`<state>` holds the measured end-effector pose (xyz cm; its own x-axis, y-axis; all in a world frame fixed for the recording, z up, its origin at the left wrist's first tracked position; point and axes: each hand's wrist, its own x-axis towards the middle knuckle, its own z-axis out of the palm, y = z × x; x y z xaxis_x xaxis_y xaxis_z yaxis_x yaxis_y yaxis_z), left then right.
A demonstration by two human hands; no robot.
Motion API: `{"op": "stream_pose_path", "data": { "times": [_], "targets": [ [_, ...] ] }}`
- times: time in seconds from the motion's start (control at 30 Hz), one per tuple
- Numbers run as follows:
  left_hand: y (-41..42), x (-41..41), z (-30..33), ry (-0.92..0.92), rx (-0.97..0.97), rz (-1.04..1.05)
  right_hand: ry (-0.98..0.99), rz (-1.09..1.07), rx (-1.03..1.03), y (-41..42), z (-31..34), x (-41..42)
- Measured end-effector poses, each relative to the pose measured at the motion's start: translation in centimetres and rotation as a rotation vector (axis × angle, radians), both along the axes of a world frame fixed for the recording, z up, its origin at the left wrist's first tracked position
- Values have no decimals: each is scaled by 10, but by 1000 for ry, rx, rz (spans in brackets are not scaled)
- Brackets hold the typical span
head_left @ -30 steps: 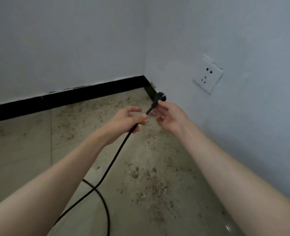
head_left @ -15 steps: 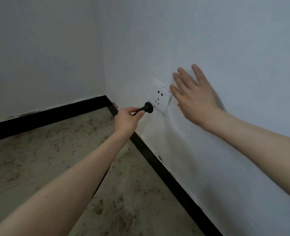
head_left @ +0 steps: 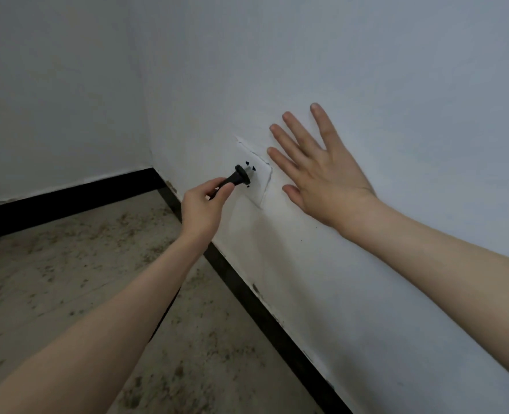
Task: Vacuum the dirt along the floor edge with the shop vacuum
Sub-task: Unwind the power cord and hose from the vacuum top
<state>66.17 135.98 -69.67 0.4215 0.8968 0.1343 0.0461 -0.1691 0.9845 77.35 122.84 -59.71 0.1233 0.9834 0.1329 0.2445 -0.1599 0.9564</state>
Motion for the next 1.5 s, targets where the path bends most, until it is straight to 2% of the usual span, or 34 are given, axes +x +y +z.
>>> {"op": "stream_pose_path", "data": {
  "times": [0.43, 0.6, 0.77, 1.13, 1.3, 1.5],
  "targets": [
    [6, 5, -1, 42, 32, 48, -37, 26, 5, 1, -1, 2],
    [4, 7, -1, 33, -12, 94, -48, 36, 4, 1, 0, 1],
    [5, 3, 6, 129, 144, 71, -59, 29, 11, 1, -1, 2],
    [-1, 6, 17, 284, 280, 122, -44, 28, 4, 2, -2, 2],
    [0, 15, 28, 370, 430, 135, -31, 31, -1, 1, -3, 3],
    [-10, 18, 28, 313, 364, 157, -45, 10, -30, 1, -1, 2]
  ]
}}
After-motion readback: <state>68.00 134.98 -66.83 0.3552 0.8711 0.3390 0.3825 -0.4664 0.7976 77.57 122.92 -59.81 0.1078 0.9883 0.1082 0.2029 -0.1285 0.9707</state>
